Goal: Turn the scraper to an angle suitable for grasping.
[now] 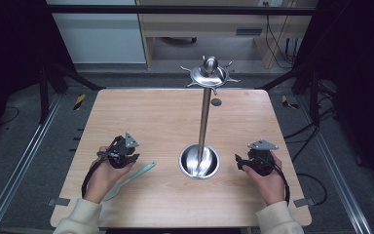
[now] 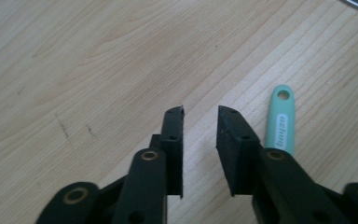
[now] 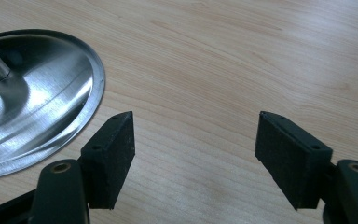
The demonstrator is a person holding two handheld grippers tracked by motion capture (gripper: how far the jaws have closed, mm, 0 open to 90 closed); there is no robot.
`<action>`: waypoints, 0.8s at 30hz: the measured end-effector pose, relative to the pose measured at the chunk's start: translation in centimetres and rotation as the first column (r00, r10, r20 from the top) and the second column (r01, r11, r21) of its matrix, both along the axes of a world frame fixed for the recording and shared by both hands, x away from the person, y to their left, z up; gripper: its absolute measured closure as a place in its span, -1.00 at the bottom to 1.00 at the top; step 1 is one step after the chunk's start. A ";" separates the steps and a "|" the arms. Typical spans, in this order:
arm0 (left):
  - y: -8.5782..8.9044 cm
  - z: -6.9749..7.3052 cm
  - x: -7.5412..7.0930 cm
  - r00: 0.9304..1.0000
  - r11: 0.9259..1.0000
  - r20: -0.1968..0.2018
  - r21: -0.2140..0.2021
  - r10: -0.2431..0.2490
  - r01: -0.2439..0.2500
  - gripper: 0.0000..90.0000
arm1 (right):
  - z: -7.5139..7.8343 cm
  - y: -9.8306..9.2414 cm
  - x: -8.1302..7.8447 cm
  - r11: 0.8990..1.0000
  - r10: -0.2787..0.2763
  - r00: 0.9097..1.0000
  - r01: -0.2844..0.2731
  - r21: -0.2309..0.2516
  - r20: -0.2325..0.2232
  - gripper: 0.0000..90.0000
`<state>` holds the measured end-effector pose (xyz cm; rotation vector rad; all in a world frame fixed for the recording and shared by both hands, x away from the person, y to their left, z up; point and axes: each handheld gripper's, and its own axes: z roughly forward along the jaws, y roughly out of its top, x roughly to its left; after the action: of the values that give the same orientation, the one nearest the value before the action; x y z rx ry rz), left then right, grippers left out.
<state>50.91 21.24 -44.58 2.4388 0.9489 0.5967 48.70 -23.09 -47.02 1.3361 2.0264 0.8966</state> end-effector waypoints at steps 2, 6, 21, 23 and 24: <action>-0.1 -0.1 0.0 1.000 1.000 -0.008 -0.009 -0.003 0.003 0.78 | -0.1 0.0 0.1 1.000 0.003 1.000 -0.003 -0.005 -0.007 -0.37; -0.3 -0.5 0.1 0.999 1.000 -0.045 -0.018 0.002 -0.003 0.97 | -0.1 0.1 0.2 1.000 -0.005 1.000 0.005 -0.008 -0.019 -0.37; -1.9 -2.7 0.4 0.993 0.998 -0.101 -0.012 -0.066 0.065 1.00 | -0.1 0.0 0.1 1.000 -0.005 1.000 0.005 -0.003 -0.016 -0.38; -2.0 -2.6 0.4 0.990 0.996 -0.114 -0.040 -0.083 0.079 1.00 | -0.1 0.0 0.1 1.000 -0.005 1.000 0.004 -0.001 -0.015 -0.38; -2.1 -2.6 0.4 0.990 0.996 -0.115 -0.037 -0.087 0.083 1.00 | -0.1 0.0 0.1 1.000 -0.004 1.000 0.004 -0.004 -0.015 -0.38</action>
<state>51.34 19.17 -47.20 2.4939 0.8874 0.4101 48.79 -23.08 -47.10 1.3488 2.0349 0.8828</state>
